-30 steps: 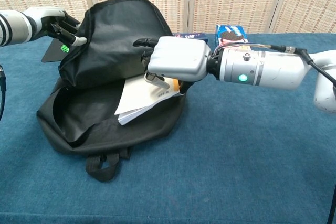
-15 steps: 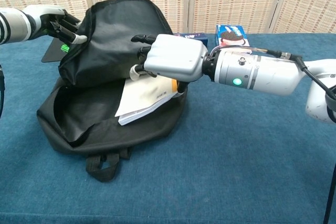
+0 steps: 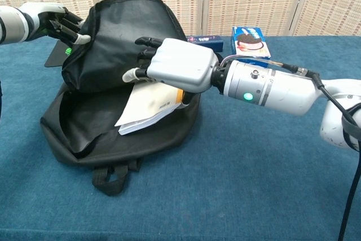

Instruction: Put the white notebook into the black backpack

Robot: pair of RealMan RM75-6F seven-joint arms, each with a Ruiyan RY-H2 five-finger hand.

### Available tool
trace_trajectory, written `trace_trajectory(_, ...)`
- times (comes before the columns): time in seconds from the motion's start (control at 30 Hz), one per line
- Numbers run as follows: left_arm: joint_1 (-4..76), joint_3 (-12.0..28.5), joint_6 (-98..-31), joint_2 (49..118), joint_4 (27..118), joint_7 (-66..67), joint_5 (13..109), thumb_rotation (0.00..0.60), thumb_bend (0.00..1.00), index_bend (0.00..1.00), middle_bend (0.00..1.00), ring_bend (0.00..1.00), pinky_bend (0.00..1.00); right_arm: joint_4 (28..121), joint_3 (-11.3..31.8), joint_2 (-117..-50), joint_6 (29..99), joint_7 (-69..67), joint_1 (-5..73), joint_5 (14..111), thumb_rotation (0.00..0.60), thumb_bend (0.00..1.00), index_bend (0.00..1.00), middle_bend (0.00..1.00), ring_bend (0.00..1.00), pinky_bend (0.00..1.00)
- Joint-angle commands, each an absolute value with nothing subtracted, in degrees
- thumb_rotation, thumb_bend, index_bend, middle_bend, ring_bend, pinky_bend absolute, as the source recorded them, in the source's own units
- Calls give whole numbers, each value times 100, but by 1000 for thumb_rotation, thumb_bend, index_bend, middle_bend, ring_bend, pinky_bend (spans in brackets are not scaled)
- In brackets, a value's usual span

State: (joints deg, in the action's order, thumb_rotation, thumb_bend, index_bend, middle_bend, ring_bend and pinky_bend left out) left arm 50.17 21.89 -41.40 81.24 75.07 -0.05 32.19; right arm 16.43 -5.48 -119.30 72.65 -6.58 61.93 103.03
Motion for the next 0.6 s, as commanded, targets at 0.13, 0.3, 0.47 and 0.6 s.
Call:
trace_trajectory(0.13,5032,2169,-4097,8089,7561,-14,3148,600,486,784,477,440,298,1526,-518,-12035,7167,-511,6179,10231,600,0,150,382,173,0)
trace_trajectory(0.3,5032,2143,-4083,8031,7594,-15,3116,600,484,779,477,439,298,1445,-501,-12058,7107,-491,6177,10172,600,0,80,339,169,0)
trace_trajectory(0.47,5016,2110,-4081,8002,7586,-31,3108,600,480,768,476,439,298,1514,-515,-12003,7160,-581,6102,10141,600,0,0,161,63,0)
trace_trajectory(0.6,5013,2061,-4039,8002,7593,-33,3103,600,480,754,476,439,298,1712,-535,-11897,7223,-634,6003,10123,600,0,0,56,3,0)
